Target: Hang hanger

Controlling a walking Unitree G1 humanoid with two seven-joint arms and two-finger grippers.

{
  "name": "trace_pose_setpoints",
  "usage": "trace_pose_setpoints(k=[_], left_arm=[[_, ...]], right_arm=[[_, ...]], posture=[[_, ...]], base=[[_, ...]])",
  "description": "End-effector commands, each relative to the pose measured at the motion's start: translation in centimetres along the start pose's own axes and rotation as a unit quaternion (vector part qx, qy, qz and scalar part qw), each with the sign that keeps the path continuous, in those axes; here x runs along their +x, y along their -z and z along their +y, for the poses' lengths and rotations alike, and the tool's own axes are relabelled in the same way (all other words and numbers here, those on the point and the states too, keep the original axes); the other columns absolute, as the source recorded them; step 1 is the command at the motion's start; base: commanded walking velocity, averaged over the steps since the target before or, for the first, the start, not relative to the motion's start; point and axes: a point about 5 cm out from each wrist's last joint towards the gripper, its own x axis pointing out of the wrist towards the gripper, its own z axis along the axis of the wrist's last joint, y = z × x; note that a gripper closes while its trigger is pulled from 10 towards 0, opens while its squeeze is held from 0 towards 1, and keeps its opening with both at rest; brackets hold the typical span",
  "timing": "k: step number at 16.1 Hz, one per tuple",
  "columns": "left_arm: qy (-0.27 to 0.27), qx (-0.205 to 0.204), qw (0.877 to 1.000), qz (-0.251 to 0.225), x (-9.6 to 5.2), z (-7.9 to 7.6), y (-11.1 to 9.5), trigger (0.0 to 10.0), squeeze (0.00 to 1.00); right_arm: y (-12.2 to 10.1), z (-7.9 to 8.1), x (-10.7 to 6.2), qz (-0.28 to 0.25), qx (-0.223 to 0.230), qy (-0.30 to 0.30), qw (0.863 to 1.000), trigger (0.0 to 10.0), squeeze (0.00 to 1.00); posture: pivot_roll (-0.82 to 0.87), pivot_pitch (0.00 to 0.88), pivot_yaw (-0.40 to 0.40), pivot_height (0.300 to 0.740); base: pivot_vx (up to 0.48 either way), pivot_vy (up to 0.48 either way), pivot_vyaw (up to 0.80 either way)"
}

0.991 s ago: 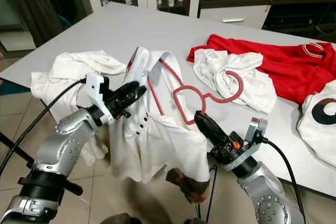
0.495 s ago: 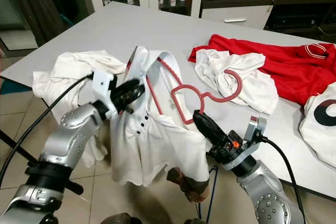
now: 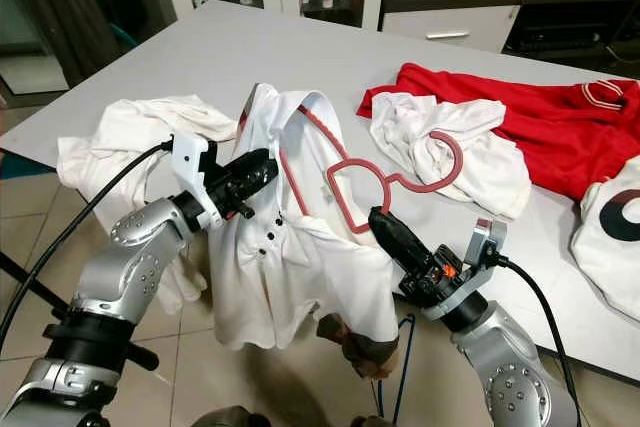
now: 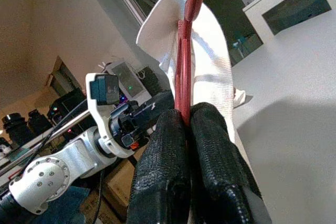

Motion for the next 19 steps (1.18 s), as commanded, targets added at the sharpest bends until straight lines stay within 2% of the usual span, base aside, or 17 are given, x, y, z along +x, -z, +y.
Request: trace_pose_setpoints(k=[1,3,6,9,12,14,15,16,17,19], left_arm=[[0.021,-0.001,1.000,-0.010,0.0,-0.4,-0.6,10.0,0.00],[0.069,-0.011,0.997,-0.022,-0.4,-1.5,-1.0,10.0,0.00],[0.074,-0.015,0.997,-0.015,-0.7,-1.7,-0.8,10.0,0.00],[0.047,-0.013,0.999,0.006,-0.3,-1.2,-0.3,10.0,0.00],[-0.006,0.021,0.999,0.049,0.1,-0.3,0.6,10.0,0.00],[-0.033,0.040,0.997,0.049,0.5,0.0,0.6,10.0,0.00],[-0.038,0.041,0.998,0.032,0.8,-0.1,0.2,10.0,0.00],[-0.035,0.038,0.998,0.020,0.9,-0.2,0.0,10.0,0.62],[-0.027,0.035,0.999,0.009,1.0,-0.5,-0.3,10.0,1.00],[-0.023,0.038,0.999,0.008,1.2,-0.8,-0.3,10.0,1.00]], right_arm=[[-0.4,0.0,0.2,0.000,-0.013,-0.008,1.000,10.0,0.00],[-0.4,-0.3,0.4,0.007,-0.020,-0.006,1.000,10.0,0.00],[-0.5,-0.3,0.5,0.011,-0.027,-0.008,1.000,10.0,0.00],[-0.5,-0.2,0.5,0.015,-0.031,-0.011,0.999,10.0,0.00],[-0.8,0.0,0.7,0.011,-0.037,-0.018,0.999,10.0,0.00],[-1.0,0.5,1.0,0.007,-0.042,-0.028,0.999,10.0,0.00],[-1.1,0.9,1.4,0.006,-0.044,-0.036,0.998,10.0,0.00],[-1.1,1.0,1.5,0.005,-0.045,-0.039,0.998,10.0,0.00],[-1.2,1.1,1.7,0.005,-0.046,-0.042,0.998,10.0,0.00],[-1.3,1.2,1.9,0.004,-0.048,-0.044,0.998,10.0,0.00]], posture=[[-0.06,0.000,0.056,0.740],[-0.05,0.000,0.052,0.740],[-0.05,0.000,0.049,0.740],[-0.05,0.000,0.047,0.740],[-0.06,0.000,0.048,0.740],[-0.06,0.000,0.051,0.740],[-0.06,0.000,0.051,0.740],[-0.06,0.000,0.051,0.740],[-0.06,0.000,0.050,0.740],[-0.06,0.000,0.049,0.740]], base=[[0.000,0.000,0.00],[0.000,0.000,0.00],[0.000,0.000,0.00],[0.000,0.000,0.00],[0.000,0.000,0.00],[0.000,0.000,0.00],[0.000,0.000,0.00],[0.000,0.000,0.00],[0.000,0.000,0.00],[0.000,0.000,0.00]])
